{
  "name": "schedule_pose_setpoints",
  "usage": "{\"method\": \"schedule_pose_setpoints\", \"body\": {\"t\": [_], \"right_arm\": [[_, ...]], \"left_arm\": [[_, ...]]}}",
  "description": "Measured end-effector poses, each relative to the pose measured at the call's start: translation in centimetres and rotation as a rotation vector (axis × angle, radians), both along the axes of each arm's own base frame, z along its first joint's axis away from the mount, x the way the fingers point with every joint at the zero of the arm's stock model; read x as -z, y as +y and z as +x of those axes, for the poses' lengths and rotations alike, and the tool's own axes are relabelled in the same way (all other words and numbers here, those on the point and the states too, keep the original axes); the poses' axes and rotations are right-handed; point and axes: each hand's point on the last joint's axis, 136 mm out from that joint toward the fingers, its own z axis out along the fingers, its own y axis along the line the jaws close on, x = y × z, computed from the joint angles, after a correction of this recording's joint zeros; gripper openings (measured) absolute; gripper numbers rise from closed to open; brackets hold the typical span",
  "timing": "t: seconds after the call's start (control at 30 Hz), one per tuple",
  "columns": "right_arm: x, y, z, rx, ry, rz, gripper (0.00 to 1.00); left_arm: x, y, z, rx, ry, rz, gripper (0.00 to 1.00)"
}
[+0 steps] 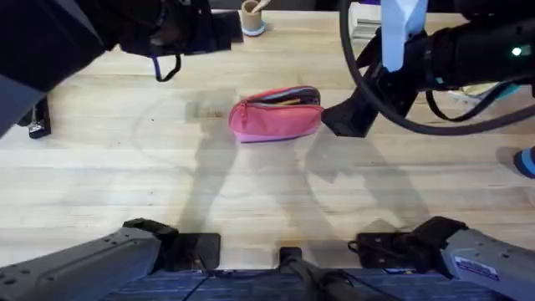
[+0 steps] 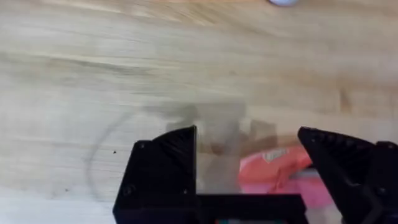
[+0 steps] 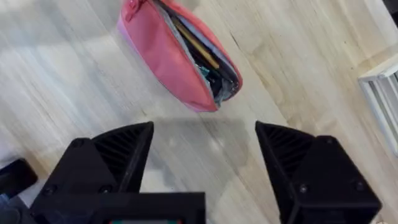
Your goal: Unzip the bag, pick up the pens from the table one at a time and place them inside, then zip the bag closed.
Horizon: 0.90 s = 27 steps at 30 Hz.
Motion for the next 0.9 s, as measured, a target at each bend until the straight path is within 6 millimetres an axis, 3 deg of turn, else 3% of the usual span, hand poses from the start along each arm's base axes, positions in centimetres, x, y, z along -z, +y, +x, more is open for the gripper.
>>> {"method": "schedule_pose_setpoints", "body": {"t": [0.2,0.4,0.63,0.77,0.8,0.9], "right_arm": [[0.0,0.0,0.0,0.000,0.000,0.000,0.998],[0.0,0.0,0.0,0.000,0.000,0.000,0.998],[0.0,0.0,0.0,0.000,0.000,0.000,0.998],[0.0,0.0,0.0,0.000,0.000,0.000,0.998],[0.0,0.0,0.0,0.000,0.000,0.000,0.998],[0.0,0.0,0.0,0.000,0.000,0.000,0.998]], "left_arm": [[1.0,-1.3,-1.3,0.267,0.071,0.013,0.993],[0.2,-1.2,-0.2,0.321,0.013,0.018,0.993],[1.2,-0.9,-1.5,0.445,0.069,0.125,0.993],[2.1,-0.2,-2.8,0.615,0.119,0.254,0.993],[2.4,1.6,-2.9,0.700,0.132,0.326,0.993],[2.5,3.0,-2.9,0.728,0.135,0.343,0.995]]}}
